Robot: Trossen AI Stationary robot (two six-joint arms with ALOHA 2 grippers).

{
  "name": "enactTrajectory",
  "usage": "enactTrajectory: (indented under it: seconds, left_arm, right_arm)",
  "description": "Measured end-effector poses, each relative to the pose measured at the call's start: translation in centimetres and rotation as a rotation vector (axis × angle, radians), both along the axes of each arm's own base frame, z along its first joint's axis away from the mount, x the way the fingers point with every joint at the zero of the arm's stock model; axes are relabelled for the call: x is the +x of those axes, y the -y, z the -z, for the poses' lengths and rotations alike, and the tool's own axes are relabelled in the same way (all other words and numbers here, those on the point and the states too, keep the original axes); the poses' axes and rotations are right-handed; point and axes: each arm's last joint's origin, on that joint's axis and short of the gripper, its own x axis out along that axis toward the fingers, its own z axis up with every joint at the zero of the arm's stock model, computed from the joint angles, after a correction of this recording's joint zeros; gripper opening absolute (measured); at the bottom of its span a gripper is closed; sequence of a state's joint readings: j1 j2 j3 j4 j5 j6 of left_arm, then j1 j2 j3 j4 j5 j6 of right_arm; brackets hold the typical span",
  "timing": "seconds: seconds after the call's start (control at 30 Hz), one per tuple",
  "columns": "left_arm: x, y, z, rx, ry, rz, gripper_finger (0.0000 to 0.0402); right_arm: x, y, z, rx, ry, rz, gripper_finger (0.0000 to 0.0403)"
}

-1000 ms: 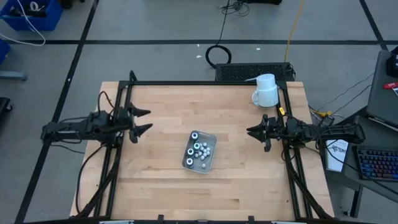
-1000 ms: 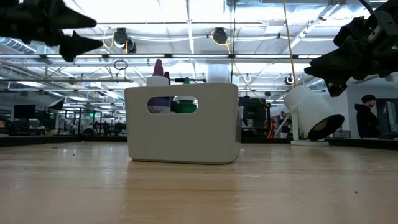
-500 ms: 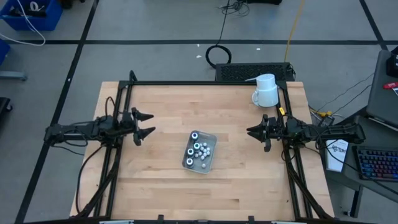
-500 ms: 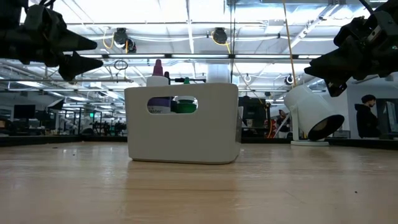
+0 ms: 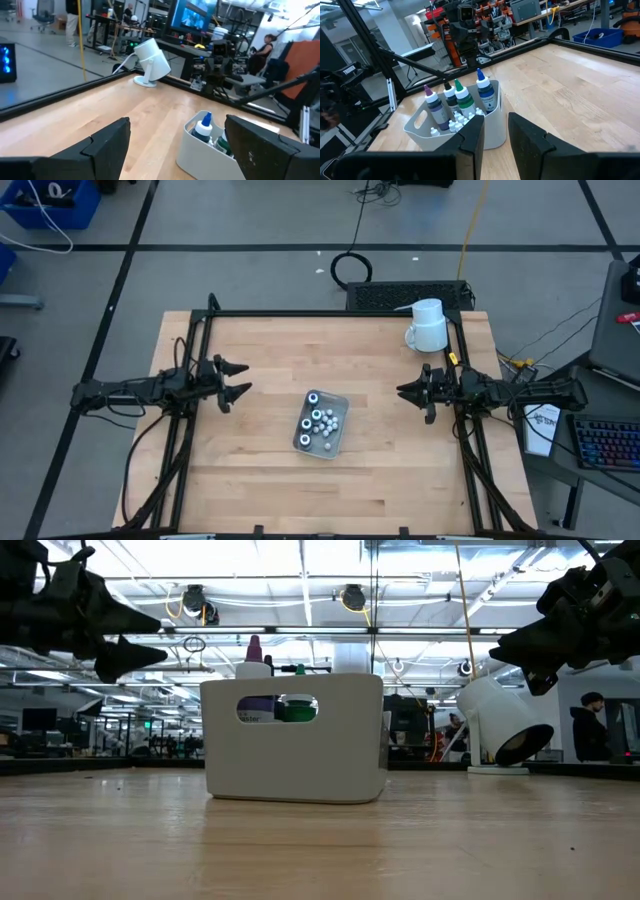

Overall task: Pick & Place food coloring
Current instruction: Return to Home Position

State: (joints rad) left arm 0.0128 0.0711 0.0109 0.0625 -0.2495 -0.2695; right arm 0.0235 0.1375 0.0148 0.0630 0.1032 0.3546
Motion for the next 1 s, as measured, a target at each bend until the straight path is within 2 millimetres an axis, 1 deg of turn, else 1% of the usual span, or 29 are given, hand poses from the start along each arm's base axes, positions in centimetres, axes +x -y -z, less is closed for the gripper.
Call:
enactTrajectory:
  seconds: [0.33, 0.67, 0.9, 1.0]
  left_arm:
    - [0.05, -0.01, 0.04, 0.003, -0.007, -0.003, 0.033]
    - [0.05, -0.01, 0.04, 0.003, -0.007, -0.003, 0.0317]
    - [0.05, -0.01, 0.04, 0.004, -0.008, -0.004, 0.033]
    - [0.05, -0.01, 0.04, 0.003, -0.008, -0.004, 0.0329]
  right_arm:
    - [0.0, 0.0, 0.0, 0.0, 0.0, 0.0, 0.0077]
    - [0.0, 0.0, 0.01, 0.0, -0.001, 0.0, 0.0077]
    - [0.0, 0.0, 0.0, 0.0, 0.0, 0.0, 0.0077]
    - [0.0, 0.0, -0.01, 0.0, 0.0, 0.0, 0.0077]
